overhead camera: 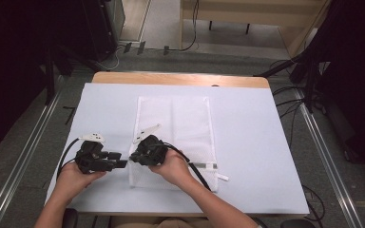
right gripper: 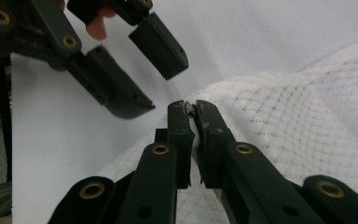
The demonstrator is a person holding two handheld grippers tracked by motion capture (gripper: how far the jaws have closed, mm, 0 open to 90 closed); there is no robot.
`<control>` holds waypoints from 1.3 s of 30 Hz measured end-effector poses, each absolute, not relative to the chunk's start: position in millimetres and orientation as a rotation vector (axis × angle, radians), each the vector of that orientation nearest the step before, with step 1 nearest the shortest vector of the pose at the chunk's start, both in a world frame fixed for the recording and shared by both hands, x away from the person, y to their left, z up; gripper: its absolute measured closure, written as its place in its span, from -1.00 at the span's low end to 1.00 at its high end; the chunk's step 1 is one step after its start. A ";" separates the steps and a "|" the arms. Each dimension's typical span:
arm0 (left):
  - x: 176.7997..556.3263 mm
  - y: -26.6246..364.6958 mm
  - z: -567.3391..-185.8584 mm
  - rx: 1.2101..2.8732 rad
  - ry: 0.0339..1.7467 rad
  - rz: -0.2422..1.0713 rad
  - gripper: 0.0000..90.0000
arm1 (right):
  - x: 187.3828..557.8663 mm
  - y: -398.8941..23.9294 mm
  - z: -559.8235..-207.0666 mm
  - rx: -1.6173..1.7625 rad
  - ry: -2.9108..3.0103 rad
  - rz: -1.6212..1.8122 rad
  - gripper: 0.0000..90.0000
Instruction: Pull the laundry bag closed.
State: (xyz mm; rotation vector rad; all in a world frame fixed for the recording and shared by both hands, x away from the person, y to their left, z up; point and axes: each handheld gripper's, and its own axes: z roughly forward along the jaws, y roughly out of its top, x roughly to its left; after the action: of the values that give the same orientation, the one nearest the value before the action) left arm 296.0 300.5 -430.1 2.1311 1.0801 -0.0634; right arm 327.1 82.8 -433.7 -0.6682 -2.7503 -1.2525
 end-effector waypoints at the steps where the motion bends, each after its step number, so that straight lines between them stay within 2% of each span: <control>1: 296.2 299.4 -430.5 2.138 1.073 -0.070 0.11 | 327.1 82.6 -432.6 -0.672 -2.740 -1.259 0.93; 15: 299.4 282.2 -437.2 2.216 1.016 -0.114 0.31 | 325.5 79.6 -423.8 -0.637 -2.717 -1.291 0.93; 22: 302.7 280.2 -437.6 2.202 1.013 -0.142 0.49 | 323.3 78.5 -421.9 -0.622 -2.696 -1.299 0.93; 24: 303.3 280.2 -437.7 2.210 1.013 -0.140 0.63 | 323.0 78.2 -422.0 -0.619 -2.689 -1.300 0.93; 32: 303.2 278.8 -437.3 2.222 0.999 -0.161 0.89 | 324.7 77.6 -424.0 -0.616 -2.671 -1.282 0.94; 39: 303.6 279.2 -437.3 2.222 1.007 -0.169 0.94 | 326.5 77.4 -427.8 -0.626 -2.672 -1.272 0.94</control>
State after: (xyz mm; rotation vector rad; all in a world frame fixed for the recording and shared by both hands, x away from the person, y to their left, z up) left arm 303.6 279.2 -437.3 2.2222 1.0074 -0.1695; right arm 326.5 77.4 -427.8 -0.6263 -2.6721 -1.2725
